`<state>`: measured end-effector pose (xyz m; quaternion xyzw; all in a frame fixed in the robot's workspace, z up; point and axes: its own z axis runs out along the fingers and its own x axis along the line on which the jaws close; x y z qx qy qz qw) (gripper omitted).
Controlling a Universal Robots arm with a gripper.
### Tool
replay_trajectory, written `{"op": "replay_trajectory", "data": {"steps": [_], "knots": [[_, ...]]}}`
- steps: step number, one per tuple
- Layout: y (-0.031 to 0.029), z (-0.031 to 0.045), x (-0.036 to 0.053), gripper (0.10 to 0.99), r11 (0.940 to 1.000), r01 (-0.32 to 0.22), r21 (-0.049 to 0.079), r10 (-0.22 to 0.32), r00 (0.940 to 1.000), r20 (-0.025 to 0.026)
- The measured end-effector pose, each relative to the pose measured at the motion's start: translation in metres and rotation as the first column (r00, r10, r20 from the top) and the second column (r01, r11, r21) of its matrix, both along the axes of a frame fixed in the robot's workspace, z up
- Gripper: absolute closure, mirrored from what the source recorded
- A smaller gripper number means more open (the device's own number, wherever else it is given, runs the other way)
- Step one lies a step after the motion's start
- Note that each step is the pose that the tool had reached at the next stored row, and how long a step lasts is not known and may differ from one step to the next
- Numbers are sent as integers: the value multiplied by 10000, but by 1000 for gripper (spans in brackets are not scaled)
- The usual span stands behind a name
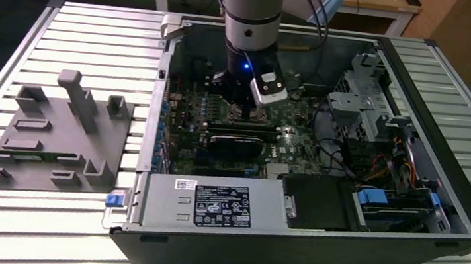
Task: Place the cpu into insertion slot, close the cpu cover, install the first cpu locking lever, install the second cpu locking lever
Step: 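Install the second cpu locking lever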
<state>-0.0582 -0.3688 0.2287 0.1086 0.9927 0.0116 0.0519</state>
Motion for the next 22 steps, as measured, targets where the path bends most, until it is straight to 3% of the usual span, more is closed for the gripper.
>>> {"op": "replay_trajectory", "data": {"steps": [4,6,12,22], "knots": [[-11,-11,-17,980,10000,-1,19,1,10000,-2],[-18,-16,-29,980,10000,-2,88,2,10000,-1],[-49,-42,-65,980,9980,-59,633,59,10000,0],[-156,-74,-113,980,9952,-98,974,99,10000,3]]}}
